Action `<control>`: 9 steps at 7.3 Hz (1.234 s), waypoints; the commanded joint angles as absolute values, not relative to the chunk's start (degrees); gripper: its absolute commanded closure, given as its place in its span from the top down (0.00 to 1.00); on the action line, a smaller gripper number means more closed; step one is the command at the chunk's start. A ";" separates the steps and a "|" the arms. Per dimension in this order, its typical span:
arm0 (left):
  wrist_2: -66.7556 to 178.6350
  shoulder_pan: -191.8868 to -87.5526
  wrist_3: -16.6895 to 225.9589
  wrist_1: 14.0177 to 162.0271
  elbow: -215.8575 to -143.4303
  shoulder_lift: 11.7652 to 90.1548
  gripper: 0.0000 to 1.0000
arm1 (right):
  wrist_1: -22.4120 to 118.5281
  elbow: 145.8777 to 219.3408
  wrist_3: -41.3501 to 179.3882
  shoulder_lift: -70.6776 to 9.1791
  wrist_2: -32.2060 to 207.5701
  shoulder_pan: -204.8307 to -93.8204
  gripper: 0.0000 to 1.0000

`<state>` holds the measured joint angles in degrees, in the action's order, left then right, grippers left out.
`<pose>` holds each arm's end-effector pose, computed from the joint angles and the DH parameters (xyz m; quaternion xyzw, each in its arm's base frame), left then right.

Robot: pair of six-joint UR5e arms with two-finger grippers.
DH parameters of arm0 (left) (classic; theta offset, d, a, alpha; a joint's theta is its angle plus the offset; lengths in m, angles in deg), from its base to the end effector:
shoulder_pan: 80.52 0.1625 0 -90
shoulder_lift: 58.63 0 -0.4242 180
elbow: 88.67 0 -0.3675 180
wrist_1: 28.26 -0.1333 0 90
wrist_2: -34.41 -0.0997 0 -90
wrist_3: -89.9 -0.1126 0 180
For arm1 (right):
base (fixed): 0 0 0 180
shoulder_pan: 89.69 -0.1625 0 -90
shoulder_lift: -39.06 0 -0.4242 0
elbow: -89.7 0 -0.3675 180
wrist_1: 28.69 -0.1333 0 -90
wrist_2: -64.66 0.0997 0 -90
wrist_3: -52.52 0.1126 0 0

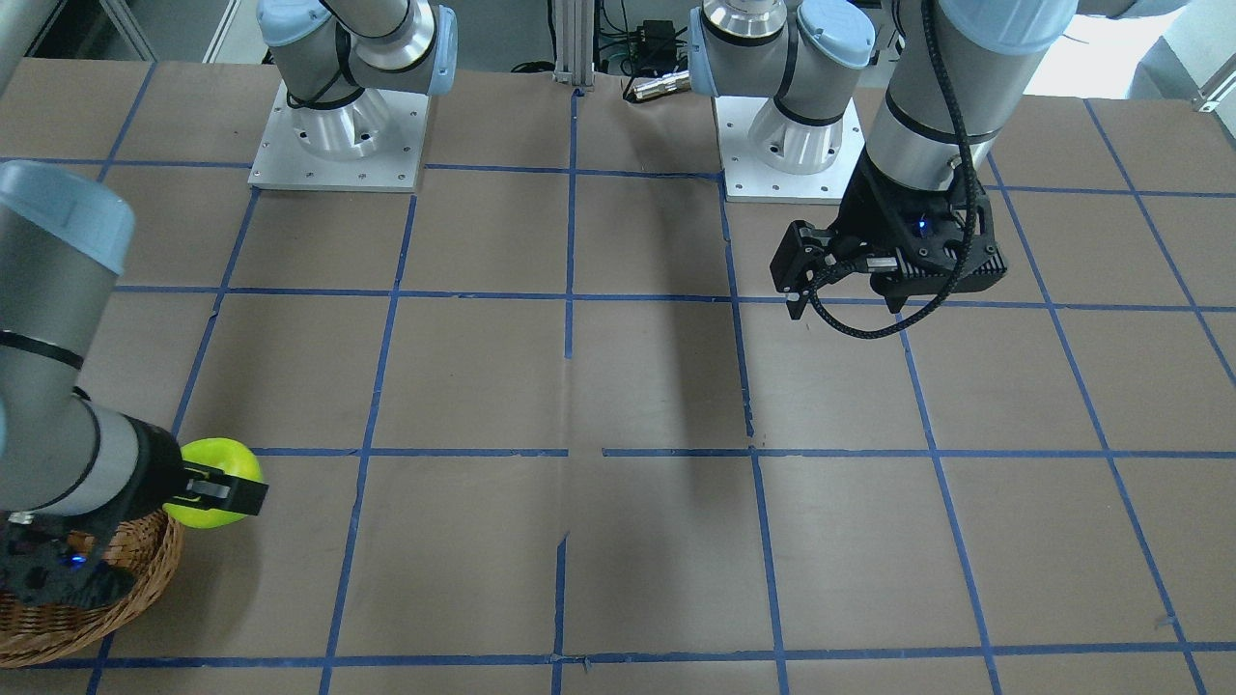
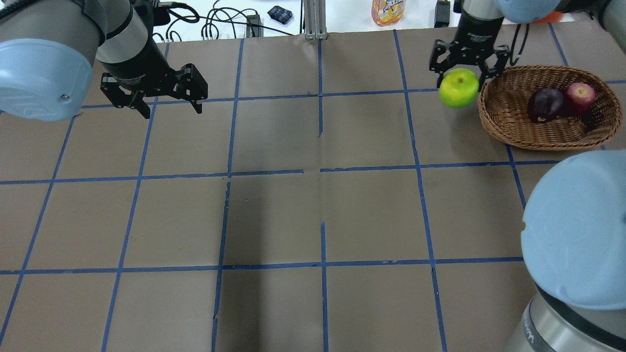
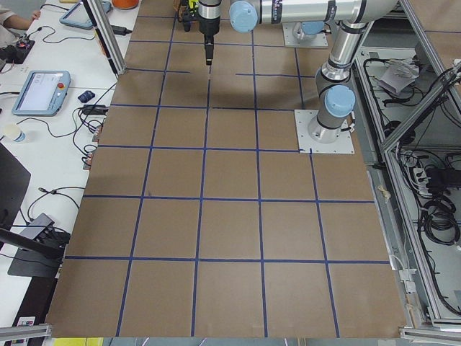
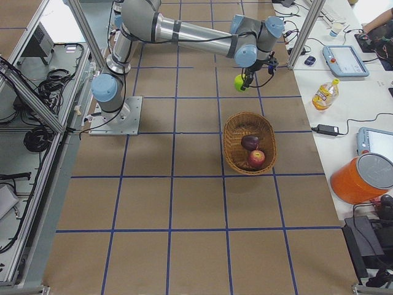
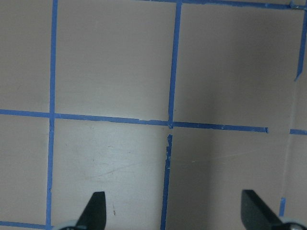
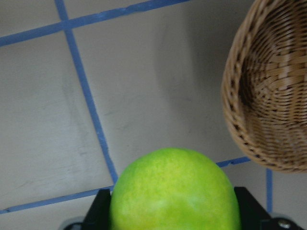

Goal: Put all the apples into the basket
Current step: 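Carry the green apple into the basket and open the right gripper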

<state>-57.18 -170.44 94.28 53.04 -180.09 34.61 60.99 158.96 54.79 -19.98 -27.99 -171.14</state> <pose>-0.1295 -0.4978 0.4509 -0.0394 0.9985 -0.0357 0.0125 0.0289 -0.6691 0.3322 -0.0917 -0.9913 -0.0929 0.0180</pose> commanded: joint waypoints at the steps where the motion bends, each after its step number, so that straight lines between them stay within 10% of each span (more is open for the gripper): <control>1: -57.26 -170.44 94.30 53.04 -180.08 34.62 1.00 | 62.63 159.22 45.60 -18.52 -29.82 -165.74 0.00; 5: -57.26 -170.44 94.21 53.04 -180.08 34.62 1.00 | 67.80 159.57 41.27 -13.07 -32.02 -161.59 0.00; 6: -57.26 -170.26 94.21 53.04 -179.99 34.62 1.00 | 67.82 159.58 41.18 -12.63 -31.93 -161.50 0.15; 9: -57.35 -170.35 94.21 53.04 -180.08 34.62 1.00 | 67.73 159.66 42.06 -11.83 -32.11 -161.41 1.00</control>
